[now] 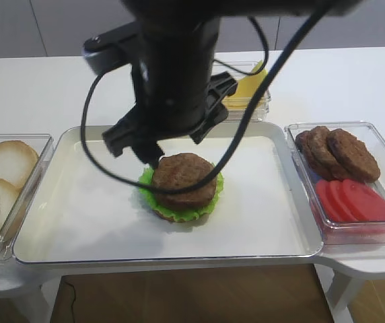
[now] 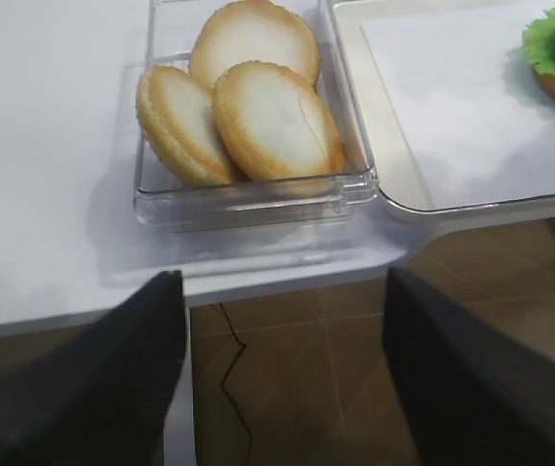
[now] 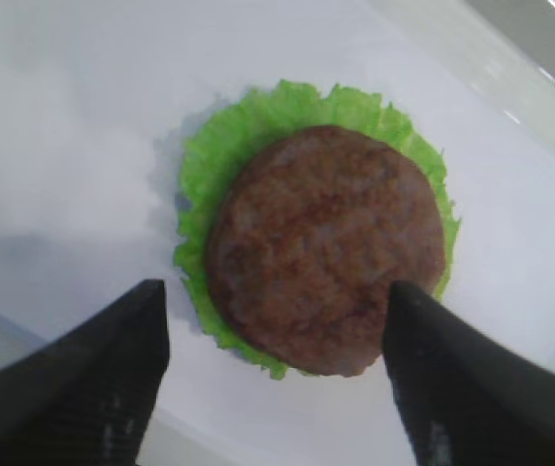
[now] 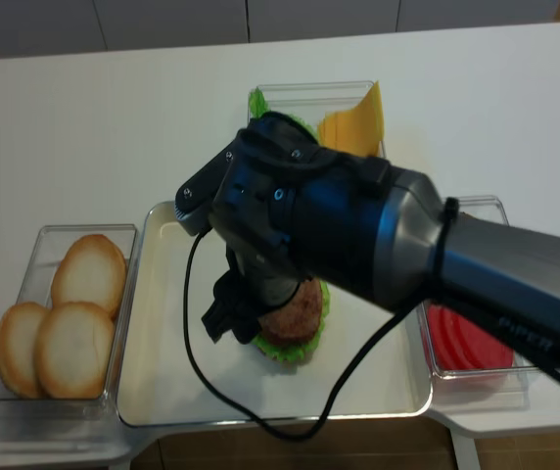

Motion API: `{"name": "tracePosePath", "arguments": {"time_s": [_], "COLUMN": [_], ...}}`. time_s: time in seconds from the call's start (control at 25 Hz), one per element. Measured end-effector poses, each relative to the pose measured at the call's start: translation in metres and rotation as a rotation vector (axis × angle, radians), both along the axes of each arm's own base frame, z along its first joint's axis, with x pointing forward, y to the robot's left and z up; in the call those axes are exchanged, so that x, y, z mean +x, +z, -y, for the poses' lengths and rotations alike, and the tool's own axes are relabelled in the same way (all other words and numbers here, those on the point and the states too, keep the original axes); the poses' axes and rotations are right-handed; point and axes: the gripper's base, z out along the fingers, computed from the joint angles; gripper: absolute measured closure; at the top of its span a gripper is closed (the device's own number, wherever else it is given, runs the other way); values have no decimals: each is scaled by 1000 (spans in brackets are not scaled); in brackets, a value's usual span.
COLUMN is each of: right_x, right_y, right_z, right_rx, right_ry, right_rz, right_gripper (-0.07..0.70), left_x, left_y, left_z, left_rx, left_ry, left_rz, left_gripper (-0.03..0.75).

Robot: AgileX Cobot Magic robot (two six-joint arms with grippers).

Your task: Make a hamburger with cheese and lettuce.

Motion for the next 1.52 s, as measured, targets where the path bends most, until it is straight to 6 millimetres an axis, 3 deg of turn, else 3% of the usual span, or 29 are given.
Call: {"name": "tracePosePath", "arguments": {"time_s": [0.16,0.4,0.68,0.88,1.0,1.24,1.52], "right_x": [19,56,70,51,36,-4,-67], "right_y": [26,59,73,66,58,48,48], "right_z": [30,110,196,239,254,264,272], "right_rx": [78,157,146,152,182,220,247], "right_ry": [-40,-189,-379,-477,-512,-522,-511], "right_rz": [-14,-40,-52,-63,-86,-89,-32], "right_gripper": [94,94,94,94,94,94,94], "left_x": [0,0,0,0,0,0,0], "left_y": [0,0,0,0,0,0,0], "left_z": [0,0,0,0,0,0,0], "left_rx": [0,0,0,0,0,0,0], "left_ry": [0,0,0,0,0,0,0], "left_rz": [0,0,0,0,0,0,0], "left_gripper": [244,244,244,244,244,244,244]}}
